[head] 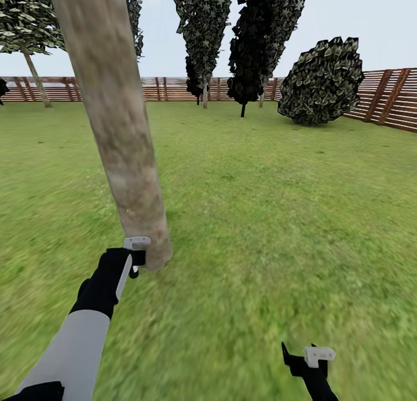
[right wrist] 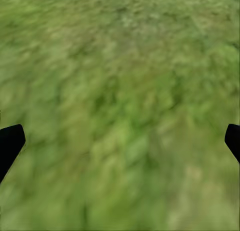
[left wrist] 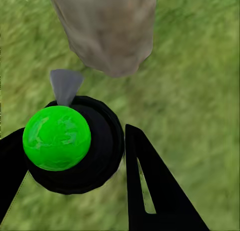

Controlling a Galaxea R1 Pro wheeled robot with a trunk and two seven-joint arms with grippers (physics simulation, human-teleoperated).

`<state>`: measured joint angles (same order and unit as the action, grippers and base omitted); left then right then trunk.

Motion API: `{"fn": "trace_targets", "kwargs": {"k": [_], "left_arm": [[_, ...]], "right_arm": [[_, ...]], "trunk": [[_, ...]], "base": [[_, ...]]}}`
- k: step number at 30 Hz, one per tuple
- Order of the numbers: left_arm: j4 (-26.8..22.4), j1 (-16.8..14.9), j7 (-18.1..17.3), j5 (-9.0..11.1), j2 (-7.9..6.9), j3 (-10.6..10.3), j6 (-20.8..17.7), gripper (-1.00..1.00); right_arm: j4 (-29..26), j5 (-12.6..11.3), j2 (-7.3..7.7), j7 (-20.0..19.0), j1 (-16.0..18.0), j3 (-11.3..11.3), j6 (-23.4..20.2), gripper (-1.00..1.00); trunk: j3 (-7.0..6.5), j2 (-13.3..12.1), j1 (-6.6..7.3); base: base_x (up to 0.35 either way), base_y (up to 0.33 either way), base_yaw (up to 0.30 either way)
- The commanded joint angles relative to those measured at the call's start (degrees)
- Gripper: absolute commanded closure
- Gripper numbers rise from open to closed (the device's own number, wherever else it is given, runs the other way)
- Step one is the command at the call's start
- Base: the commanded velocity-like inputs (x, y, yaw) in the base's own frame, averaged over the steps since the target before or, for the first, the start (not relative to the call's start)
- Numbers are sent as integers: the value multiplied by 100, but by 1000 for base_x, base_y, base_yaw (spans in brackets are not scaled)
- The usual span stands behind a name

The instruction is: In the garden, pick up the pesticide atomizer on the floor and spray pesticide onto both trees until each tree trunk is fully covered.

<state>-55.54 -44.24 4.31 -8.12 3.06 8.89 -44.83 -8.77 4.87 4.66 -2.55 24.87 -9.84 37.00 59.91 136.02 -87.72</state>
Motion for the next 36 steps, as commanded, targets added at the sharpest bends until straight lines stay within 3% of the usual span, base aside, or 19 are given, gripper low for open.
{"fn": "trace_targets", "kwargs": {"k": [1, 5, 8, 11, 16, 19, 22, 23, 25, 28, 32, 36], "left_arm": [[0, 18, -2, 0, -10, 4, 5, 100], [-1, 47, -37, -18, -120, 24, 16, 100], [5, 49, -43, -14, -331, 30, 6, 100], [10, 47, -44, -1, -403, 241, -1, 100], [72, 54, -37, 1, -270, 286, 24, 100], [78, 48, -36, -9, 42, 275, 41, 100], [79, 47, -39, -10, 114, 259, 35, 100], [86, 47, -47, -21, -102, 335, 10, 100], [87, 47, -49, 0, -340, 351, 4, 100], [87, 49, -43, 2, -520, 341, 7, 100], [85, 69, -28, 3, -455, 301, 31, 100], [82, 89, -27, -12, -182, 286, 54, 100]], "right_arm": [[-1, 0, 0, 0, 0, 0, 0, -100], [0, 3, 0, 1, 0, 0, 0, -100], [-1, -1, 0, 0, 0, 0, 0, -100], [-1, 3, 0, 0, 0, 0, 0, -100], [0, 5, 0, -1, 0, 0, 0, -100], [0, 5, 0, 0, 0, 0, 0, -100], [0, 4, 0, 1, 0, 0, 0, -100], [0, 3, 0, 1, 0, 0, 0, -100], [0, 5, 0, 1, 0, 0, 0, -100], [5, 5, 0, 1, 0, 0, 0, -100], [5, 5, 0, 1, 0, 0, 0, -100], [7, 4, 0, 1, 0, 0, 0, -100]], "trunk": [[0, 0, 0], [0, 0, 0], [0, 0, 0], [0, 0, 0], [0, 0, 0], [0, 0, 0], [0, 0, 0], [0, 0, 0], [0, 0, 0], [0, 0, 0], [0, 0, 0], [0, 0, 0]], "base": [[209, 99, 0], [54, 25, 0], [5, 2, 0], [0, 0, 0], [0, 0, 0], [0, 0, 0], [0, 0, 0], [0, 0, 0], [0, 0, 0], [0, 0, 0], [0, 0, 0], [0, 0, 0]]}}
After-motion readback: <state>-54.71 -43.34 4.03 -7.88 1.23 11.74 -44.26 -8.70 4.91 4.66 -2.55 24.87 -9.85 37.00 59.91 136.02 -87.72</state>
